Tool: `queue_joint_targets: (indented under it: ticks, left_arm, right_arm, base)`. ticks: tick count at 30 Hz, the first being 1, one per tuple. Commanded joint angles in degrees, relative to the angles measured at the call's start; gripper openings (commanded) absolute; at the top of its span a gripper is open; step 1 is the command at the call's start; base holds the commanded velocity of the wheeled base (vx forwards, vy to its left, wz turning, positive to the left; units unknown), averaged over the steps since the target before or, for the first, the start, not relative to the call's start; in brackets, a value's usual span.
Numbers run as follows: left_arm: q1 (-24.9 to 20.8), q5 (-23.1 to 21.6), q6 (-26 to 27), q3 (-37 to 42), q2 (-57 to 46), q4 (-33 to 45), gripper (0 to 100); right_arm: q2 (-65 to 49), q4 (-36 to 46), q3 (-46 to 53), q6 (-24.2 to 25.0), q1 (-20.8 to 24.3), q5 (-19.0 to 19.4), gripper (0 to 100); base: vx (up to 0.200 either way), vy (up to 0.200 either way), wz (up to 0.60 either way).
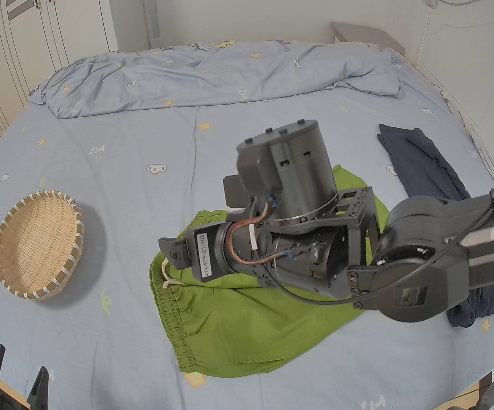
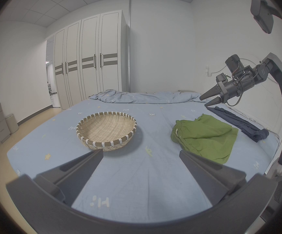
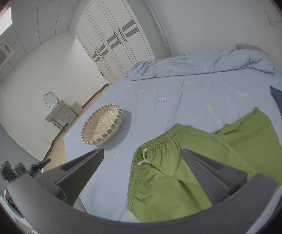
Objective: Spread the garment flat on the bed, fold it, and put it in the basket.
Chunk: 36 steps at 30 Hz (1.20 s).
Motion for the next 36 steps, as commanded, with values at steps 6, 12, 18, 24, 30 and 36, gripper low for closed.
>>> queue_joint_targets:
  ticks: [6,12,18,24,30,36]
  left_arm:
    - [-1.05,-1.22,-16.17,-19.03,2.68,-1.76,100]
    - [-8.0,-8.52,-17.84,-26.15,20.17,4.66,100]
    - [-19.51,-10.36,-23.2,-26.15,39.77,4.83,100]
    - [-26.98,-16.78,-31.11,-23.25,50.84,2.99,100]
    - [-26.19,-18.36,-30.94,-21.49,67.89,-7.12,100]
    - [-25.84,-18.45,-27.77,-17.97,82.92,-20.13,100]
  right_arm:
    - [-2.13,0.2,5.0,0.74,-8.4,0.2,100]
    - [-7.5,-0.33,11.06,4.08,-18.07,1.17,100]
    - [-9.25,0.29,13.88,10.85,-26.68,0.55,100]
    - [-13.03,0.2,17.3,12.78,-31.34,0.9,100]
    - [-17.95,0.29,24.51,11.37,-34.59,8.9,100]
    - [-23.05,0.29,28.47,11.37,-37.32,12.33,100]
  base:
    - [0.0,0.0,0.0]
    - [0.0,0.0,0.0]
    - [0.0,0.0,0.0]
    - [0.0,0.0,0.0]
    - [0.0,0.0,0.0]
    - [0.0,0.0,0.0]
